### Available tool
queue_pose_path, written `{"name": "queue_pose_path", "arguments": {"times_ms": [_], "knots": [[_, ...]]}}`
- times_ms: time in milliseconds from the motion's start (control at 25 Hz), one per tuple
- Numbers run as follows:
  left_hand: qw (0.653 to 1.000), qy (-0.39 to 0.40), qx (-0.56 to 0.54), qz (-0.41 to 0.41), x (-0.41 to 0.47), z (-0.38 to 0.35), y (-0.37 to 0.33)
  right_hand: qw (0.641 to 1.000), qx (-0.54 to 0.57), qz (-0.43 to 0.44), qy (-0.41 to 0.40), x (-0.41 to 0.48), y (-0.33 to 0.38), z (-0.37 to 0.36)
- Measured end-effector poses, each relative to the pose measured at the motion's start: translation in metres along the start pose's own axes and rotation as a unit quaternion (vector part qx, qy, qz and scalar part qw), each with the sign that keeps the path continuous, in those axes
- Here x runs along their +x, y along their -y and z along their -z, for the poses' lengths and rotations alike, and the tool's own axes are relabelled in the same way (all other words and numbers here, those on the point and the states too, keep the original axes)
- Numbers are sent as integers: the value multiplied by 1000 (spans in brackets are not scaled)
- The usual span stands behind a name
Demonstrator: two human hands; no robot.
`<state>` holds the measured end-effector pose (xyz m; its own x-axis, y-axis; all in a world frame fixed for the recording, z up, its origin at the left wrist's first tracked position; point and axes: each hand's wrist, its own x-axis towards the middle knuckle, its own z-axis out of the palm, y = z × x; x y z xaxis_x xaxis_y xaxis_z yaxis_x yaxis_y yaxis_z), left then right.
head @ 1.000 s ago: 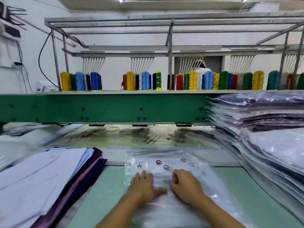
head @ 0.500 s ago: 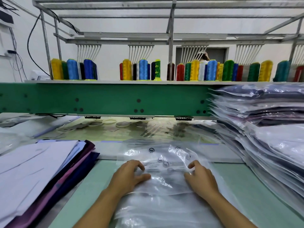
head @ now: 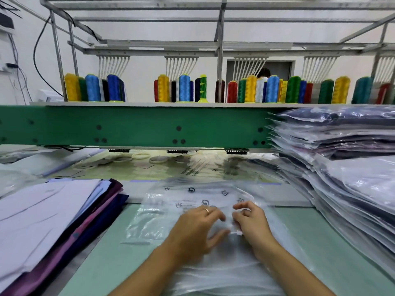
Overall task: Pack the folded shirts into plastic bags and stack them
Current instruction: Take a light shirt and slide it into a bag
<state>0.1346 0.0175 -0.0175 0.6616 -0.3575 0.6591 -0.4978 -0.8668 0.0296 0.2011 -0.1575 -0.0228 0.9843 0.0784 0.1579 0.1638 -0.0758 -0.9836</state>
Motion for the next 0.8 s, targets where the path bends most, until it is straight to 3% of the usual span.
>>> {"name": "queue_pose_path", "arguments": {"times_ms": [160, 400, 560, 800], "knots": [[994, -52, 6, -92, 7, -11, -19, 997, 65, -33, 9, -4, 2, -9], [986, -121, 69, -93, 6, -9, -17, 996, 23, -60, 57, -12, 9, -10], [993, -75, 49, -75, 7, -12, -17, 998, 18, -45, 50, -11, 10, -12], [999, -6, -4, 48, 6, -5, 4, 997, 54, -56, -4, 3, 6, -7]]}}
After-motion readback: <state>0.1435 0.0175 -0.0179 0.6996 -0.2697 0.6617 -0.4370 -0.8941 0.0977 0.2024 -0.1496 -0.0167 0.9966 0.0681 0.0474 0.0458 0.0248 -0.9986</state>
